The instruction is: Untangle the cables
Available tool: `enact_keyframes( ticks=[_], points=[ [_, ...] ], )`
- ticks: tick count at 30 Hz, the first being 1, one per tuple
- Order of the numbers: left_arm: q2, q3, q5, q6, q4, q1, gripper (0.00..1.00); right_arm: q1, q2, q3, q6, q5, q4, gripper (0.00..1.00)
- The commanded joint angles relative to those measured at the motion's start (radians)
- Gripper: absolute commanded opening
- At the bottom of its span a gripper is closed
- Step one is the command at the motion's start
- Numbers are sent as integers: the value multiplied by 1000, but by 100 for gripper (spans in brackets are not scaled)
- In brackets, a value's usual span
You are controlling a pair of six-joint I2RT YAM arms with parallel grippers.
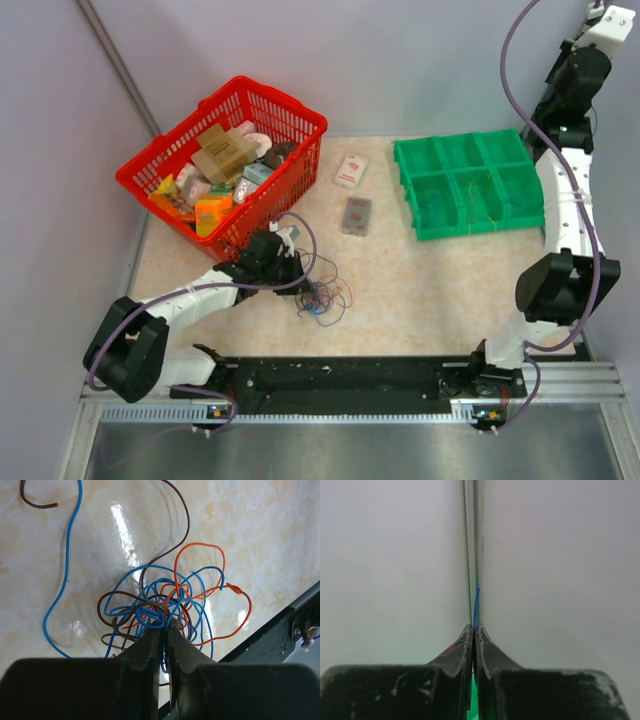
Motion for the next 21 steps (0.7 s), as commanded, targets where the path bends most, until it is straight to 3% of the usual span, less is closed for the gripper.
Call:
enact_keyframes(
  ticks=[1, 8, 11, 21],
  points=[
    [10, 11, 13, -23, 21, 5, 13, -40, 29, 90, 42, -91, 83, 0],
    [5, 21, -9, -38, 14, 6, 13, -50, 194, 237, 52, -204, 102, 0],
    [18, 28, -12, -46, 16, 6, 13, -45, 227, 260, 136, -227, 62, 0],
    [48, 44, -4, -57, 30, 6, 13, -10, -29, -204, 386, -242, 145, 0]
  ],
)
